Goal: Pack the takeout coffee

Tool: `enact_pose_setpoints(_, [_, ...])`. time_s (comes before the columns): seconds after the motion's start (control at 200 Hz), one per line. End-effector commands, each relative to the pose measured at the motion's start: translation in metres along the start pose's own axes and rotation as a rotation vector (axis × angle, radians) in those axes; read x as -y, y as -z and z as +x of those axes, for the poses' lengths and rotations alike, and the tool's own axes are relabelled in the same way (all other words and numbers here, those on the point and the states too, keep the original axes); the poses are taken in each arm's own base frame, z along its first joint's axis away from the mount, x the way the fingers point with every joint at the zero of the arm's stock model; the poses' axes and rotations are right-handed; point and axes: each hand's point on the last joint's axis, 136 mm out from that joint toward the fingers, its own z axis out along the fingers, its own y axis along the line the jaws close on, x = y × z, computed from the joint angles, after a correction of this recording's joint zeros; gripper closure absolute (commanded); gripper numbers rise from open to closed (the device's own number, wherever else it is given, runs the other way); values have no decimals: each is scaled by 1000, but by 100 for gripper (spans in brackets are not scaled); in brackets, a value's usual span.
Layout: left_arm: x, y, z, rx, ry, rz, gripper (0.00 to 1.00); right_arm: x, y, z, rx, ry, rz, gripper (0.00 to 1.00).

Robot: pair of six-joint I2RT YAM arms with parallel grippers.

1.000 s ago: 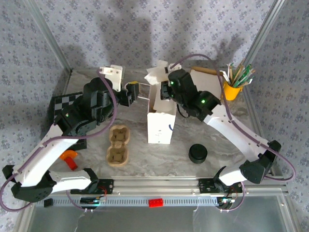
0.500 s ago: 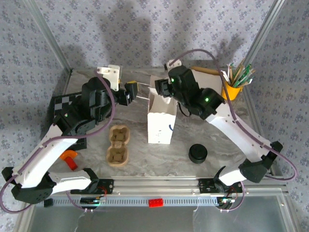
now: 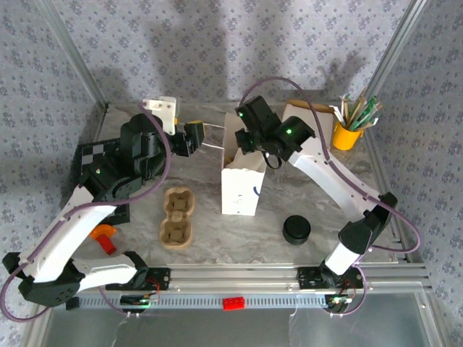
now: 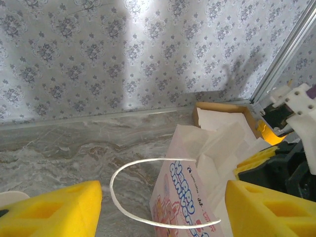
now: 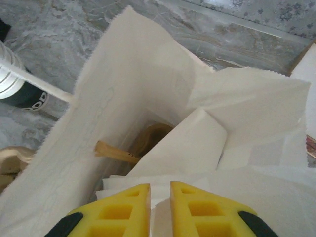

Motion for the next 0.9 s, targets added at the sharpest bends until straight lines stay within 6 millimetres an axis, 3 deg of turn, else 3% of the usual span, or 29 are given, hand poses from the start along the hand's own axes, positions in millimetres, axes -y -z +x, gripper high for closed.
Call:
enact_pose_setpoints(0.0, [5, 2, -12, 40, 39, 35, 33, -5, 45, -34, 116, -27, -69, 78])
enact_pose_setpoints(0.08, [4, 3, -14, 44, 39, 33, 33, -1, 63, -35, 121, -23, -76, 65])
enact_pose_setpoints(0.215, [4, 4, -13, 37, 32, 43, 33, 40, 75, -20, 101, -45, 57, 47])
enact_pose_setpoints(0.33, [6, 3, -9, 18, 22, 51, 33, 55, 78, 0, 51, -87, 40, 35])
enact_pose_setpoints(0.445, [7, 0, -6, 7, 17, 60, 33, 60, 80, 16, 1, -94, 47, 33])
enact_pose_setpoints(0.555, [9, -2, -5, 1, 14, 64, 33, 31, 70, 27, -56, -153, -125, 43])
enact_pose_setpoints(0.66, [8, -3, -5, -1, 16, 63, 33, 29, 67, 19, -36, -168, -130, 59])
enact_pose_setpoints(0.75, [9, -2, -5, -1, 19, 69, 33, 30, 64, 10, -16, -156, -116, 83])
enact_pose_setpoints(0.895, [7, -1, -3, -3, 20, 65, 33, 21, 56, -4, -25, -101, -119, 100])
